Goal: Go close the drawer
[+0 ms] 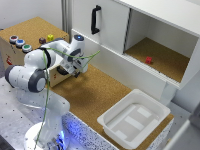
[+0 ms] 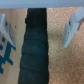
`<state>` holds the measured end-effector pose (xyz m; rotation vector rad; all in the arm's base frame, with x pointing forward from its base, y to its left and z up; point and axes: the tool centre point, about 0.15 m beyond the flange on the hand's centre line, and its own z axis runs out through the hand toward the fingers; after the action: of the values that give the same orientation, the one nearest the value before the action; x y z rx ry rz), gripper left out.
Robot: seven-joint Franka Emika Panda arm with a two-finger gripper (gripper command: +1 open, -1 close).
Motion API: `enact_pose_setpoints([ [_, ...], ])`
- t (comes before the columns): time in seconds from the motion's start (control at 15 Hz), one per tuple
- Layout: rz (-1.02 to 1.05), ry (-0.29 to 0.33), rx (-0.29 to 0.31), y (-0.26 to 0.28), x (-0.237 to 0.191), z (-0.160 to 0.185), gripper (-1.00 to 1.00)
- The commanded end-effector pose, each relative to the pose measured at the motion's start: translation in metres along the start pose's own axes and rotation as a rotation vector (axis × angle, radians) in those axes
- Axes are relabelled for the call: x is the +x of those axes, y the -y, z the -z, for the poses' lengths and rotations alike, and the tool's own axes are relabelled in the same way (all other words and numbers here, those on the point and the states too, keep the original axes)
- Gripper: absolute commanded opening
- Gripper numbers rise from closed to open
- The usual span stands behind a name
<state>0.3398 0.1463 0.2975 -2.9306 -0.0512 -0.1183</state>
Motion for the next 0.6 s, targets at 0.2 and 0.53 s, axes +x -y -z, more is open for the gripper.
enact_pose_setpoints([
  [0.2,0.018,0.031,-0.007,0.009,0.016,-0.006,-1.0],
  [0.53,0.013,0.021,-0.029,0.006,0.01,0.004,-1.0],
])
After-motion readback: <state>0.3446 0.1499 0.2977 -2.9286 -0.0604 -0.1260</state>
